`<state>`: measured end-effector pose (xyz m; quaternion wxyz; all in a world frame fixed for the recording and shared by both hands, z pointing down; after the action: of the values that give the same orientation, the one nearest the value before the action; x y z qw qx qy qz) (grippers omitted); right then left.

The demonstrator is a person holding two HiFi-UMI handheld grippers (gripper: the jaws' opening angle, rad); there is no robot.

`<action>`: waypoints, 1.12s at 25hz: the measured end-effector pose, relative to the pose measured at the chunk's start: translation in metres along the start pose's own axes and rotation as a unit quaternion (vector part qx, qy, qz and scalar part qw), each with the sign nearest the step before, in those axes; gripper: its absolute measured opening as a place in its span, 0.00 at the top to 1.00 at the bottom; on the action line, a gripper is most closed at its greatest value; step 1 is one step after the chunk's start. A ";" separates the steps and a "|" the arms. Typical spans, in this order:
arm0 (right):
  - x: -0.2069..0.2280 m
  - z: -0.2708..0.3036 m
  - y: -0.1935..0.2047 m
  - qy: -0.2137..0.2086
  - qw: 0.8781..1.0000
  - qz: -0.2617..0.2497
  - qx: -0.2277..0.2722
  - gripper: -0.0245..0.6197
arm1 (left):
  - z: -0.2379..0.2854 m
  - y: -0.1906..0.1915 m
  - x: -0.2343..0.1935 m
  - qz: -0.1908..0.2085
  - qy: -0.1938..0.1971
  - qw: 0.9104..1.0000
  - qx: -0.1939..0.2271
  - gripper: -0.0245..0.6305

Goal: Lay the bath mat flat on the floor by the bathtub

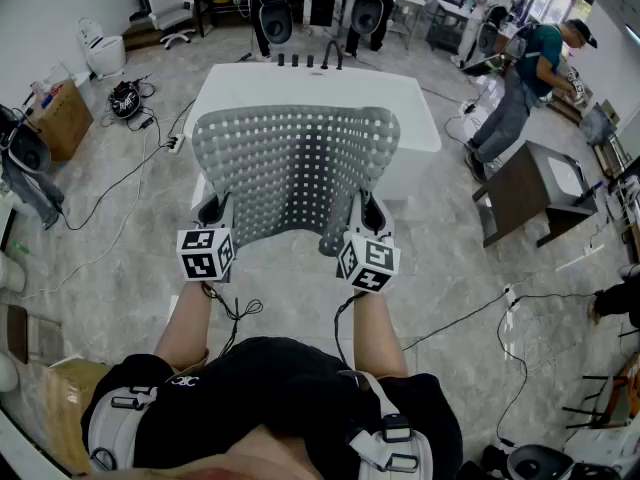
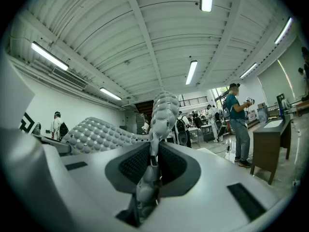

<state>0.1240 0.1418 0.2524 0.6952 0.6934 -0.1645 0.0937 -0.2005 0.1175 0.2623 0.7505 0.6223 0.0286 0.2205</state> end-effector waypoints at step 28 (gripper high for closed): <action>0.039 -0.047 -0.001 0.001 0.999 0.029 -0.025 0.87 | -0.027 0.001 0.046 -0.017 -0.010 1.000 -0.019 0.89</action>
<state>0.1652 0.1846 0.2666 0.7095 0.6707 -0.1859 0.1104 -0.1672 0.1592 0.2677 0.7661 0.6095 0.0271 0.2021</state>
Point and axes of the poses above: the fingertips, and each gripper's own axes: z forward along the fingers, x to its right, y out of its underside, the point moved 7 cm from there along -z, backward along the fingers, and after that the axes turned 14 degrees about z, right-handed, at the moved point
